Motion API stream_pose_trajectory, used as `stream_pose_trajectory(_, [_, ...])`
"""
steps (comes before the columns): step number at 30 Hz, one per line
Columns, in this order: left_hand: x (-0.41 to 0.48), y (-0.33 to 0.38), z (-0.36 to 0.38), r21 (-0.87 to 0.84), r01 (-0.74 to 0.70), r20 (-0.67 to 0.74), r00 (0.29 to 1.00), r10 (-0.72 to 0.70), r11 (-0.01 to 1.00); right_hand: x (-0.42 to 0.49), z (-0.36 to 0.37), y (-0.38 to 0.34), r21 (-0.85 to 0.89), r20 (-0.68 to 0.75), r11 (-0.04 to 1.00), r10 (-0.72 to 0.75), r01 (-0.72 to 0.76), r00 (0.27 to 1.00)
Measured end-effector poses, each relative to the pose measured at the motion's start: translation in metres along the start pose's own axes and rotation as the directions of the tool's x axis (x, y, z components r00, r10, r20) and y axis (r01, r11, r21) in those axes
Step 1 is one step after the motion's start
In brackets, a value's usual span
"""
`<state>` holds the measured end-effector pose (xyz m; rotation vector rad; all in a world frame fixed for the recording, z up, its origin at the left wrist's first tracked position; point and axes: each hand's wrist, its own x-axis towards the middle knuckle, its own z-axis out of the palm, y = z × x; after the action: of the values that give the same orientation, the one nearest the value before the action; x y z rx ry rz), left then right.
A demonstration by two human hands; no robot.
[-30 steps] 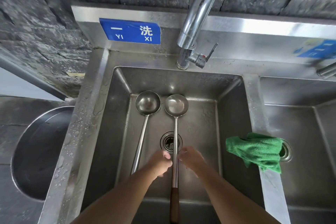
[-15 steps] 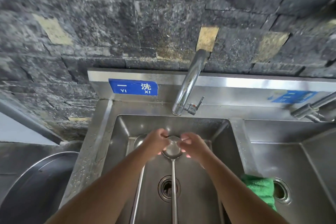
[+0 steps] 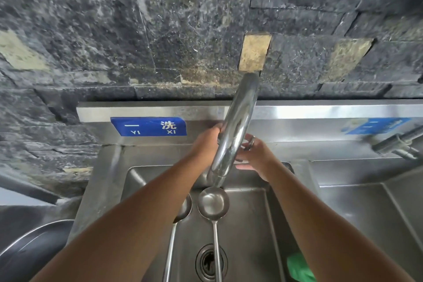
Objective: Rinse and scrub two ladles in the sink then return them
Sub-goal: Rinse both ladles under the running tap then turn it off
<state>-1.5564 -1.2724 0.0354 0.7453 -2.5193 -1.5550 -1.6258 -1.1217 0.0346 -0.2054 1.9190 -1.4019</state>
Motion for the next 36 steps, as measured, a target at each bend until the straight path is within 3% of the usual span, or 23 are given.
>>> stream_pose_trajectory(6, [0.004,-0.006,0.005,0.079,-0.113,-0.003,0.994,0.113,0.99,0.01,-0.001,0.008,0.13,0.103,0.991,-0.001,-0.012,0.995])
stream_pose_trajectory(12, [0.005,-0.005,0.003,0.02,-0.047,0.001,0.999,0.047,0.999,0.009,0.0,0.011,0.15,0.141,0.989,-0.03,0.009,0.989])
stream_pose_trajectory(18, [0.007,-0.007,0.004,0.075,-0.114,-0.017,0.993,0.116,0.991,0.01,0.0,0.016,0.204,0.161,0.978,-0.065,0.031,0.985])
stream_pose_trajectory(28, [0.016,-0.017,0.001,0.011,0.01,-0.016,1.0,-0.01,1.0,0.001,0.002,0.02,0.375,0.166,0.926,-0.11,0.041,0.98])
stream_pose_trajectory(36, [0.017,-0.015,0.004,0.055,-0.019,-0.026,0.999,0.021,0.998,-0.002,0.003,0.019,0.395,0.165,0.918,-0.108,0.034,0.98])
